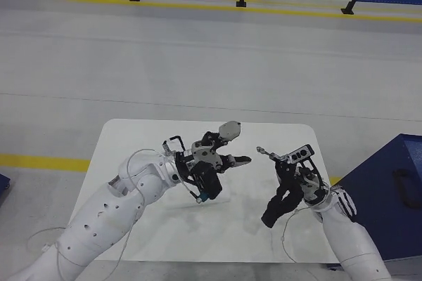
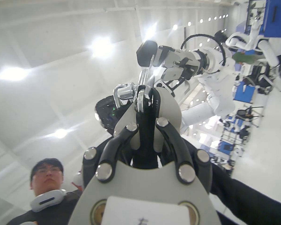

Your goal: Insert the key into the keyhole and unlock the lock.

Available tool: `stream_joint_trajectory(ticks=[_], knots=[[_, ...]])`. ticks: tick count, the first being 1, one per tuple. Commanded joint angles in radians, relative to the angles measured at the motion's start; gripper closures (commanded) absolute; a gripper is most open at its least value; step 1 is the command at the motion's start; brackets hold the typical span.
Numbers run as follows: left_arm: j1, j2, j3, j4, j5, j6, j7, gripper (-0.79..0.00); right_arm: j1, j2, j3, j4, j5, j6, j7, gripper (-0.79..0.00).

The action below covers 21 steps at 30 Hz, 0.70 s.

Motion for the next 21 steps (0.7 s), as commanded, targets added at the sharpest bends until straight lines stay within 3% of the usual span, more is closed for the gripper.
stream_joint_trajectory(ticks=[1, 6, 7, 14, 15, 18, 21], knots=[[0.020, -0.003, -0.034, 0.002, -0.225, -0.086, -0.072, -0.785, 0.015, 0.005, 0.027, 0.005, -0.048, -0.050, 0.033, 0.000], [0.049, -0.026, -0.060, -0.013, -0.687, -0.195, -0.247, -0.785, 0.041, 0.012, 0.060, 0.010, -0.137, -0.153, 0.091, 0.000], [0.047, -0.031, -0.068, -0.008, -0.756, -0.181, -0.271, -0.785, 0.044, 0.012, 0.064, 0.006, -0.146, -0.157, 0.086, 0.000], [0.047, -0.031, -0.068, -0.008, -0.756, -0.181, -0.271, -0.785, 0.042, 0.012, 0.064, 0.003, -0.150, -0.158, 0.080, 0.000], [0.062, -0.033, -0.073, -0.005, -0.816, -0.172, -0.271, -0.785, 0.038, 0.014, 0.069, -0.013, -0.185, -0.179, 0.059, 0.000], [0.070, -0.045, -0.090, -0.005, -1.243, -0.162, -0.524, -0.785, 0.022, 0.019, 0.080, -0.049, -0.244, -0.198, 0.045, 0.000], [0.055, -0.053, -0.138, -0.041, -1.755, -0.018, -0.780, -0.785, 0.022, 0.024, 0.101, -0.066, -0.264, -0.185, 0.058, 0.000]])
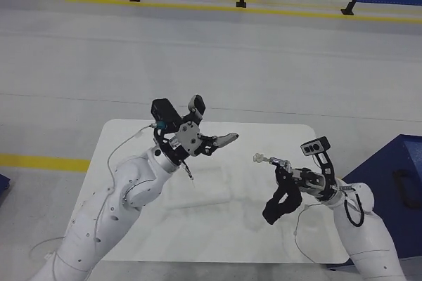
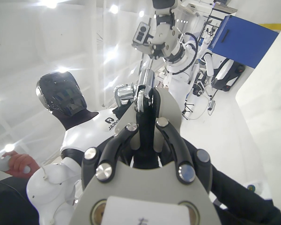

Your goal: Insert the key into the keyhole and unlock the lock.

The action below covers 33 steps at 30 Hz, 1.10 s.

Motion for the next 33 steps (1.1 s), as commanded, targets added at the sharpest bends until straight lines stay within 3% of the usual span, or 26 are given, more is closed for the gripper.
stream_joint_trajectory(ticks=[1, 5, 9, 18, 27, 29, 31, 33], knots=[[-0.007, -0.005, -0.040, -0.018, -0.836, 0.172, -0.334, -0.785, 0.002, 0.004, 0.015, -0.016, -0.023, 0.008, 0.008, 0.000], [-0.018, -0.011, -0.083, -0.010, -1.210, 0.472, -0.528, -0.785, -0.002, 0.009, 0.036, -0.042, -0.037, 0.024, 0.024, 0.000], [-0.024, -0.024, -0.066, 0.000, -1.403, 0.582, -0.642, -0.785, -0.008, 0.012, 0.043, -0.062, -0.055, 0.037, 0.037, 0.000], [-0.040, -0.052, 0.013, 0.030, -1.432, 0.581, -0.663, -0.582, -0.020, 0.009, 0.017, -0.062, -0.083, 0.031, 0.031, 0.000], [-0.025, -0.060, 0.016, 0.023, -1.469, 0.621, -0.715, -0.517, -0.006, 0.009, 0.026, -0.032, -0.079, 0.013, 0.013, 0.000], [-0.021, -0.063, 0.016, 0.026, -1.501, 0.643, -0.739, -0.474, -0.004, 0.009, 0.025, -0.031, -0.082, 0.011, 0.011, 0.000], [-0.021, -0.064, 0.017, 0.030, -1.510, 0.654, -0.754, -0.379, -0.002, 0.009, 0.023, -0.030, -0.083, 0.010, 0.009, 0.000], [-0.022, -0.066, 0.022, 0.034, -1.508, 0.666, -0.768, -0.354, -0.001, 0.009, 0.022, -0.028, -0.083, 0.009, 0.009, 0.000]])
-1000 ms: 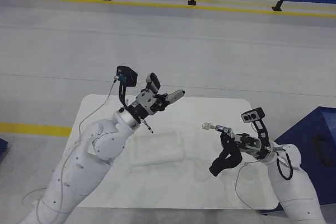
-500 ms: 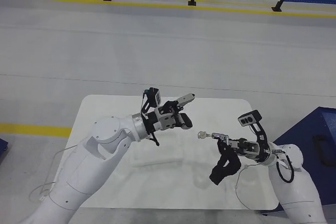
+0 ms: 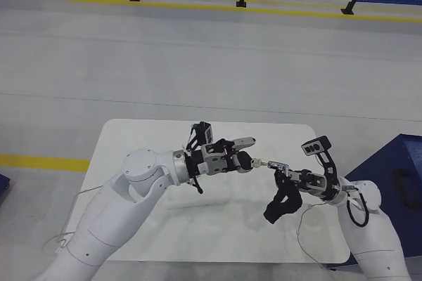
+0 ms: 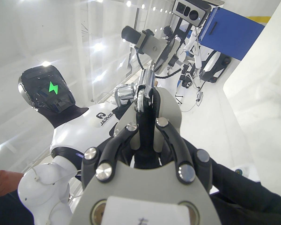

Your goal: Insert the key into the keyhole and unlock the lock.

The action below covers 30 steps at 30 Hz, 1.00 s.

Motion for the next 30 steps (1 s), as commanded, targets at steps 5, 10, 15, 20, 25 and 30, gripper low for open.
stream_joint_trajectory(ticks=[5, 10, 15, 20, 25, 30], knots=[[0.005, -0.006, 0.008, 0.006, -0.006, 0.012, -0.023, -0.336, 0.002, -0.001, -0.004, 0.005, 0.009, 0.004, 0.004, 0.000], [0.003, -0.008, 0.014, 0.012, 0.013, 0.026, -0.039, -0.283, 0.004, -0.001, -0.007, 0.006, 0.011, 0.006, 0.006, 0.000], [-0.002, -0.009, 0.014, 0.021, 0.051, 0.026, -0.045, -0.148, 0.004, -0.001, -0.011, 0.010, 0.022, 0.016, 0.016, 0.000], [-0.003, -0.010, 0.010, 0.026, 0.055, 0.027, -0.067, -0.037, 0.010, -0.002, -0.016, 0.020, 0.034, 0.029, 0.029, 0.000], [-0.003, -0.012, 0.006, 0.030, 0.068, 0.019, -0.069, -0.015, 0.016, -0.003, -0.021, 0.039, 0.041, 0.042, 0.042, 0.000], [-0.004, -0.014, 0.004, 0.030, 0.080, 0.009, -0.075, 0.000, 0.022, -0.003, -0.031, 0.043, 0.048, 0.042, 0.042, 0.000]])
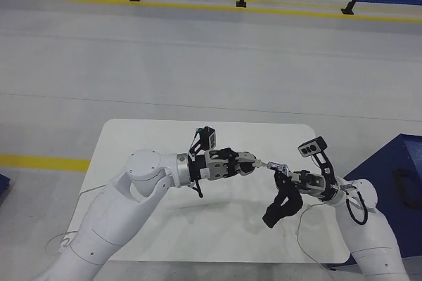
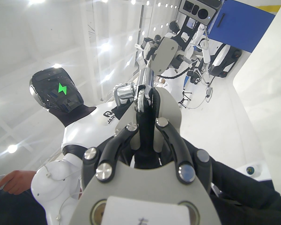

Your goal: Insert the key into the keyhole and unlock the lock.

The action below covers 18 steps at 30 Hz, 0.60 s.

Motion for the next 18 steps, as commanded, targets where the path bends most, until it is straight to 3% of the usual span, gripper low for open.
stream_joint_trajectory(ticks=[1, 9, 13, 18], knots=[[0.000, 0.000, 0.000, 0.000, 0.003, -0.001, 0.000, 0.000, 0.000, 0.000, -0.001, 0.000, 0.000, 0.000, 0.000, 0.000], [0.017, 0.002, 0.000, -0.018, 0.029, -0.010, 0.014, 0.000, -0.002, 0.000, -0.001, -0.002, 0.000, 0.003, -0.008, 0.000], [0.030, 0.006, -0.005, -0.039, 0.073, -0.019, 0.011, 0.000, -0.021, 0.003, 0.005, -0.035, 0.002, 0.072, -0.053, 0.000], [0.034, 0.008, -0.011, -0.053, 0.122, -0.057, -0.006, 0.000, -0.020, 0.009, 0.008, -0.030, 0.016, 0.169, -0.021, 0.000]])
